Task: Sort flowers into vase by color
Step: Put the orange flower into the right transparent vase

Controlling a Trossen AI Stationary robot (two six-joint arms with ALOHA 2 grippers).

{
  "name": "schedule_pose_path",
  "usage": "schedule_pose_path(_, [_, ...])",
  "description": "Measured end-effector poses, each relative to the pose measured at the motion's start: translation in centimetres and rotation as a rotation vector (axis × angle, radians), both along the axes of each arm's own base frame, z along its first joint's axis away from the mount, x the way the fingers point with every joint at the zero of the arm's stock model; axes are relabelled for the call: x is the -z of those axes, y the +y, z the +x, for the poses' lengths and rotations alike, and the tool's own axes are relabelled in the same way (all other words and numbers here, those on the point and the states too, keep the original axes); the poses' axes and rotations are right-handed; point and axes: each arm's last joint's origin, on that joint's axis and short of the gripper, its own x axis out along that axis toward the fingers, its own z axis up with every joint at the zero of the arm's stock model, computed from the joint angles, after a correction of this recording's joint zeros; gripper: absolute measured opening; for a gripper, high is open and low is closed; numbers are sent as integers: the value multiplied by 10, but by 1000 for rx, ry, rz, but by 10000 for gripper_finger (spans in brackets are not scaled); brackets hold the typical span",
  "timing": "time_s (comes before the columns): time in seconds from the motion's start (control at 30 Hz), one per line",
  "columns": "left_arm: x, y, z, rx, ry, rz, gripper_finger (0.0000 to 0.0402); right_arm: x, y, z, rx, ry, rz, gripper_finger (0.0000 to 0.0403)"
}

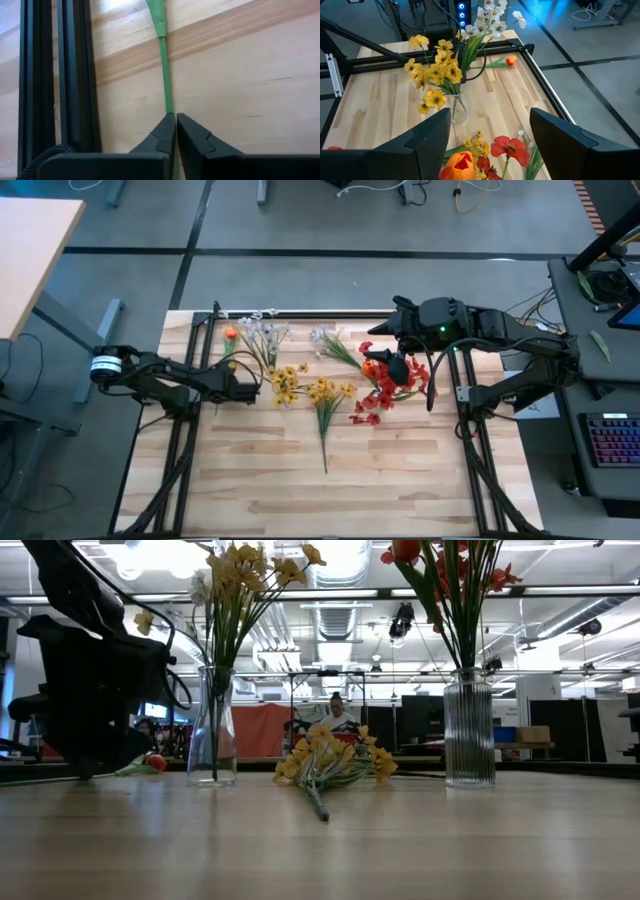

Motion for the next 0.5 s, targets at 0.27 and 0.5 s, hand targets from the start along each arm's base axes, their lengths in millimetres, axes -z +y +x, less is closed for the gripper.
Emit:
schedule_pose_path(0.27, [-26,2,4,15,40,56,0,0,0,0,1,0,1,265])
schedule_pose_path(0.5, [-75,1,3,72,-33,59,0,0,0,0,1,0,1,265])
